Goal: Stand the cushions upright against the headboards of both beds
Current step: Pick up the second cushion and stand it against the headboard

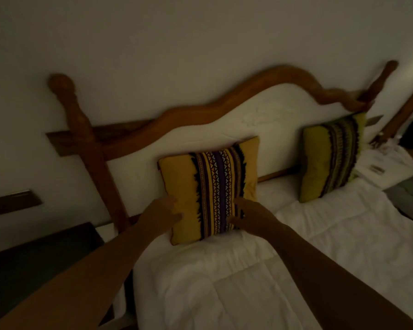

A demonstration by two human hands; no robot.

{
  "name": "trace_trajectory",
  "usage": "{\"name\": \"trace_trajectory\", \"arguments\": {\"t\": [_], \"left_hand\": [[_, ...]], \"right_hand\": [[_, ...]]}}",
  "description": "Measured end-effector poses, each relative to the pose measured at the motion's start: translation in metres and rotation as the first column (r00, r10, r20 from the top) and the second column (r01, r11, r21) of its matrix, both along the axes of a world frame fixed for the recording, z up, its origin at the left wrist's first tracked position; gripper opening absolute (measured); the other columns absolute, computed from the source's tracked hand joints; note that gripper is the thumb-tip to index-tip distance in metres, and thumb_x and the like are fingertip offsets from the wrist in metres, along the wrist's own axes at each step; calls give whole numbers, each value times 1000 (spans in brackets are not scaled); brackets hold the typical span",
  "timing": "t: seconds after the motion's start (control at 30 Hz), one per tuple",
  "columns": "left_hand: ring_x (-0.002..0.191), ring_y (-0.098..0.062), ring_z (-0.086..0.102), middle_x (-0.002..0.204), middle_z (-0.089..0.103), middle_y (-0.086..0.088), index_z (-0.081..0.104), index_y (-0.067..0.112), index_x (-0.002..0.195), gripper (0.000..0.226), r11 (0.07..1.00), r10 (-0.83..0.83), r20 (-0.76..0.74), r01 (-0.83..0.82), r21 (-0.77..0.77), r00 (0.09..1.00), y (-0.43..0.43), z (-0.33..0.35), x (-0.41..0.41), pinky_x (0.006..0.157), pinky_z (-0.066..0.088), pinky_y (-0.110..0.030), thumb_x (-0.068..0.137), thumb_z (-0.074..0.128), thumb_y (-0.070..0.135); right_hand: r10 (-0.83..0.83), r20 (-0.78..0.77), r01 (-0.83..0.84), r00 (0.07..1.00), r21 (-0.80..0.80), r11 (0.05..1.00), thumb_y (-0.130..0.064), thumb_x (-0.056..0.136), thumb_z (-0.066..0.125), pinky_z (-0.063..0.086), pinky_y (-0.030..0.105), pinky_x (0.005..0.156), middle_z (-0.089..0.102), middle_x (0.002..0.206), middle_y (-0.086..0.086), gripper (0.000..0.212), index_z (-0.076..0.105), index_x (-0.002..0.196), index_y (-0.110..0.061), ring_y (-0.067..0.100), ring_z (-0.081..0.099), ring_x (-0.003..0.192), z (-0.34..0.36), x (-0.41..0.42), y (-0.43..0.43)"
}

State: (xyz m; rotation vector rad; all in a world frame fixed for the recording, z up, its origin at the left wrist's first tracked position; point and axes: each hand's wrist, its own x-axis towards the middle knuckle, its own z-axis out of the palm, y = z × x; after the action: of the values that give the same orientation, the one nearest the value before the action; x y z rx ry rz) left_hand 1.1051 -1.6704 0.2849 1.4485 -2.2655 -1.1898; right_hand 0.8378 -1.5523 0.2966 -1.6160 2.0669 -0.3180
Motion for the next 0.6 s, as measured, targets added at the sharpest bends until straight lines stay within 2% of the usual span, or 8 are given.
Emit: {"name": "trace_trajectory", "arguments": {"t": [0.13,0.2,0.37,0.43,0.5,0.53,0.6], "left_hand": [[134,-27,48,148,48,-11,42,10,147,63,989,-120,62,125,-82,991,50,57,20,112,38,-43,93,66,33],[134,-27,47,149,48,-10,40,13,149,64,978,-139,117,154,-137,983,74,74,29,113,37,-43,94,64,36],[119,-26,58,133,60,-10,52,11,139,52,961,-136,160,169,-220,978,126,85,53,104,46,-42,94,63,33],[109,-25,61,116,66,-8,63,13,121,33,949,-165,200,211,-236,966,151,84,70,95,50,-39,95,61,32],[95,-23,61,92,62,3,61,22,94,13,949,-145,206,195,-249,968,156,79,75,77,48,-29,94,61,35],[93,-22,60,90,59,6,60,22,93,16,952,-137,197,184,-244,971,160,77,79,75,46,-27,93,61,38],[95,-20,58,106,62,-1,61,15,110,33,955,-116,199,164,-245,973,166,76,86,79,44,-28,92,61,43]], "right_hand": [[-31,-54,27,998,-63,998,-54,88,64,44,30,93,60,136,6,65,48,140,-18,23,59,121,50,23,56],[-78,-75,70,994,-98,993,-55,87,64,41,27,86,62,132,8,65,50,138,-17,24,60,118,65,31,85],[-152,-96,137,984,-146,980,-57,87,63,40,27,85,62,130,9,66,50,137,-17,25,60,116,73,43,141],[-163,-78,152,984,-133,979,-57,87,64,42,28,88,61,131,10,67,49,139,-16,26,59,117,69,54,167],[-177,-92,166,980,-115,979,-57,87,63,46,32,92,60,134,11,70,47,140,-14,27,59,120,63,52,175],[-180,-92,170,979,-112,979,-58,87,63,47,34,94,60,134,11,70,47,140,-14,26,59,120,62,54,180],[-186,-83,176,979,-110,978,-60,86,63,48,35,96,59,136,10,72,46,141,-16,25,58,121,64,56,186]]}}
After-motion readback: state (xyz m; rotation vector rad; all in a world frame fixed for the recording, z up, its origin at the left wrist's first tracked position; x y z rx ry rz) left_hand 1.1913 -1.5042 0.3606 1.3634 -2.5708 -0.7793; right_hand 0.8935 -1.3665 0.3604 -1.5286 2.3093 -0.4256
